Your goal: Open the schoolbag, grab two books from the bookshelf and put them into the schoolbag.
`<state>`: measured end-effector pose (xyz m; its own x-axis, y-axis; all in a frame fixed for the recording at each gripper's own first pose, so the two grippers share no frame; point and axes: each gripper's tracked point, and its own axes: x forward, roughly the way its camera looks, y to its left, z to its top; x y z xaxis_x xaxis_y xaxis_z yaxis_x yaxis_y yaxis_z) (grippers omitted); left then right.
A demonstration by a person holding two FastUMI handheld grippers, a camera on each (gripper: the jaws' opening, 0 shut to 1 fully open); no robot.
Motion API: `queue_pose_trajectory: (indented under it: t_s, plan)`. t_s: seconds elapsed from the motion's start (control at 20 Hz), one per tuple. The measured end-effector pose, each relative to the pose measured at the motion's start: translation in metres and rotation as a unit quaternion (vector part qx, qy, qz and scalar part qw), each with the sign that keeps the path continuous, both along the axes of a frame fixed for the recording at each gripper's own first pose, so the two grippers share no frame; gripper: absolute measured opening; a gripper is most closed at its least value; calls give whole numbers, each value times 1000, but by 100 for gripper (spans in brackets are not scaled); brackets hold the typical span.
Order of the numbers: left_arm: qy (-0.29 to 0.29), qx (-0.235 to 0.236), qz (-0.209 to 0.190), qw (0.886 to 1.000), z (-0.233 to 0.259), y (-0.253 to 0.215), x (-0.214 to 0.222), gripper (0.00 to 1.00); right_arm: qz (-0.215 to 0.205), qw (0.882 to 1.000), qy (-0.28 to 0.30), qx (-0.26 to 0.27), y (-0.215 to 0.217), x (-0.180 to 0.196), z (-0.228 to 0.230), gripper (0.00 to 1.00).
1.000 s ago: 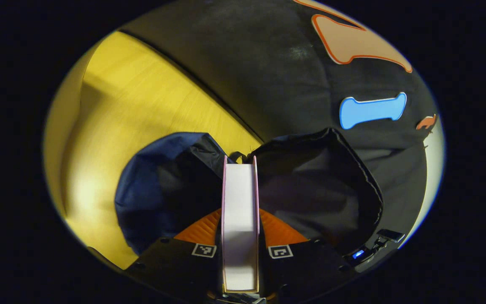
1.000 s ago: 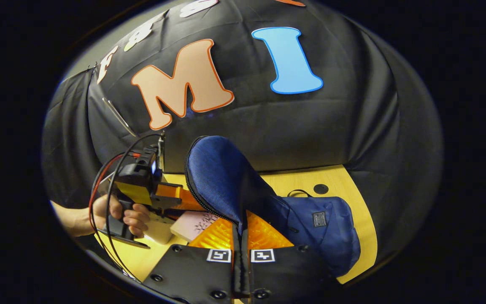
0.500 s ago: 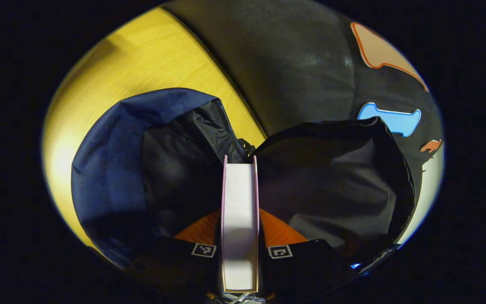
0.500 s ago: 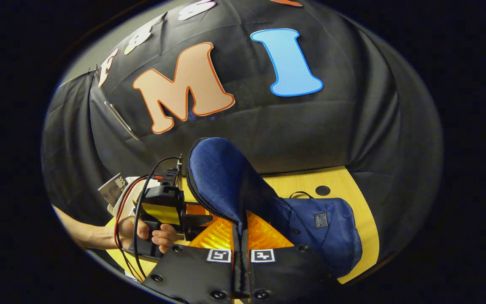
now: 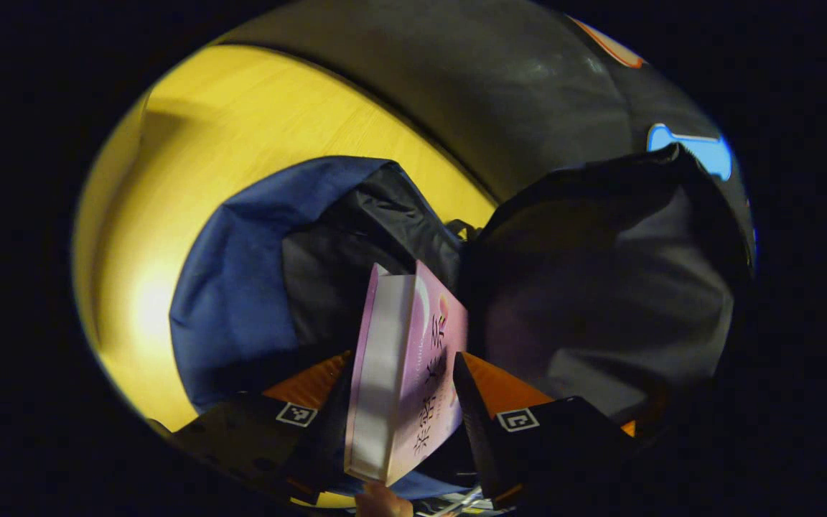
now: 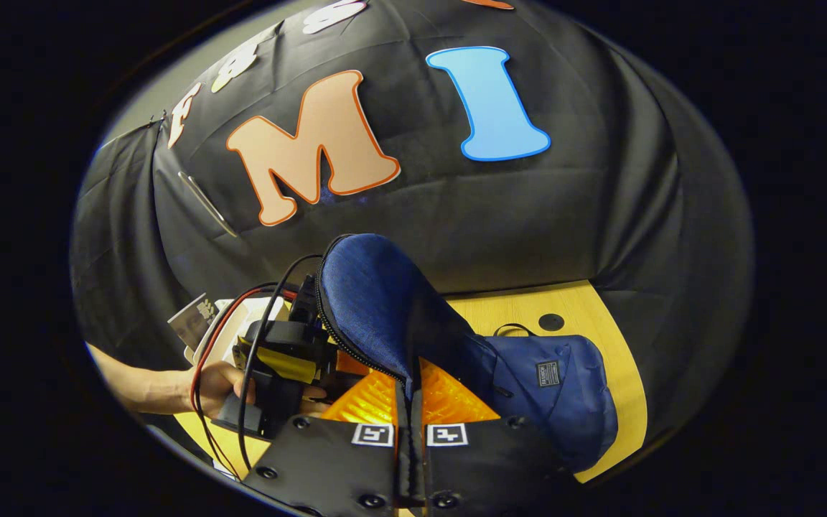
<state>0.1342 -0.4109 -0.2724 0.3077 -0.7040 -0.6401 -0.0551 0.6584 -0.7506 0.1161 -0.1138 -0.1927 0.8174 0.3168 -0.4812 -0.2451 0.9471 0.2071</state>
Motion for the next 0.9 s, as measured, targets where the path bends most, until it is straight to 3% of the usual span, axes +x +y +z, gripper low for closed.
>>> queue_pose_trajectory:
  t_s: [0.05, 0.5, 0.65, 0.7, 0.75, 0.9]
  plan:
    - [-11, 17, -6, 1000, -2, 5, 1, 76, 1, 1000, -1, -3, 0, 0, 0, 0]
    - [-108, 89, -41, 989, 20, 42, 11, 77, -3, 1000, -2, -9, 1, -5, -2, 3]
    - [-177, 140, -48, 973, 41, 83, 17, 78, -11, 1000, 0, -3, 0, -6, -3, 0]
    - [-201, 157, -50, 966, 51, 96, 18, 81, -14, 1000, 0, -1, 0, -8, -3, 0]
    - [-222, 172, -51, 958, 60, 112, 20, 92, -16, 1000, -1, -1, -1, -9, -4, 0]
    - [-274, 207, -44, 938, 88, 152, 21, 95, -22, 1000, 0, -1, -2, -11, -4, 0]
